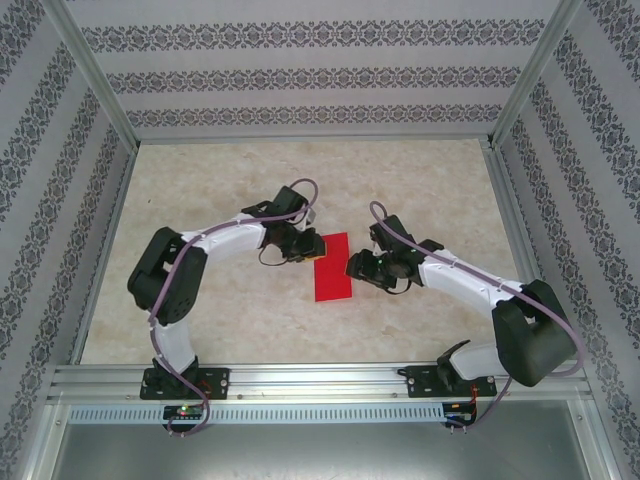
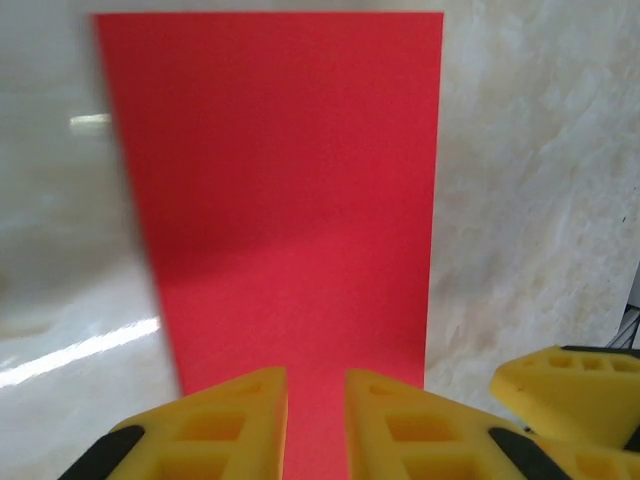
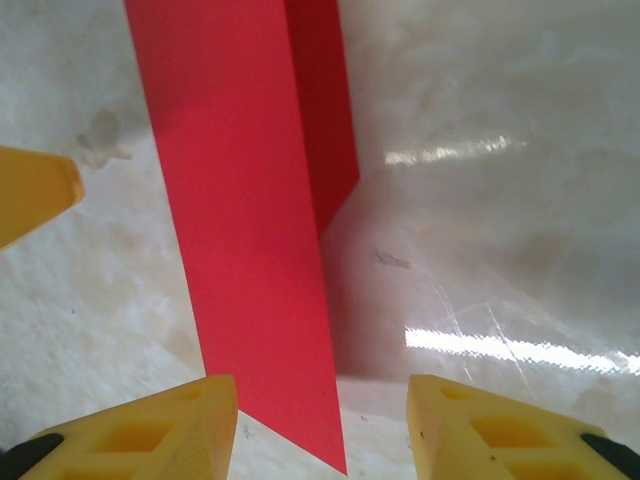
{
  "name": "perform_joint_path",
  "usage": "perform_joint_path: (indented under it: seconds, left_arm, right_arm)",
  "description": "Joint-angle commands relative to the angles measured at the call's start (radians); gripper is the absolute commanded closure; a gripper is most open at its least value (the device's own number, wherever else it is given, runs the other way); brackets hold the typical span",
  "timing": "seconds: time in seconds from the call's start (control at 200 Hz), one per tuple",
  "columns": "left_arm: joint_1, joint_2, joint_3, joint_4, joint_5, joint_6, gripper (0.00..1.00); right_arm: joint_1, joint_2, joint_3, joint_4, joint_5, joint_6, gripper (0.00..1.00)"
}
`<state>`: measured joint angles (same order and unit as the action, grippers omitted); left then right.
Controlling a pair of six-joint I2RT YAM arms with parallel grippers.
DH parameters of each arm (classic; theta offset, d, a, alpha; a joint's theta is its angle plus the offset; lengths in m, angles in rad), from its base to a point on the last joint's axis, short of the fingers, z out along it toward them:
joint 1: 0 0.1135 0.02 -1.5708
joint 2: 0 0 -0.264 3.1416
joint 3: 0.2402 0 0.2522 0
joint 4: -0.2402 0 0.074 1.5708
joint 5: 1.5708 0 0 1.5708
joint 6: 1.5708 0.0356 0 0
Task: Fold a paper plane with a square sheet of paper (pick it up from the middle)
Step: Third fold the triangle at the center of the table.
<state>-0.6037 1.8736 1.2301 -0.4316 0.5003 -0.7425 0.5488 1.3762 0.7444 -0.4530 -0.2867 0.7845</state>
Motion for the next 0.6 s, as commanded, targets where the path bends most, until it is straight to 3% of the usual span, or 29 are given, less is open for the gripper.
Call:
perform_joint_path:
  seconds: [0.0, 0.27, 0.594]
  left_arm:
    - [-0.021, 0.04, 0.046, 0.044, 0.015, -0.017, 0.79]
    - [-0.022, 0.069, 0.041, 0.025, -0.021, -0.016, 0.81]
    - [-0.022, 0.084, 0.034, 0.02, -0.032, -0.01, 0.82]
  right_arm:
    - [-0.003, -0.013, -0.037, 0.057, -0.046, 0.042, 0.51]
    - [0.012, 0.006, -0.089, 0.122, -0.105, 0.064, 0.5]
    - [0.045, 0.024, -0.14, 0.258, -0.173, 0.159, 0.56]
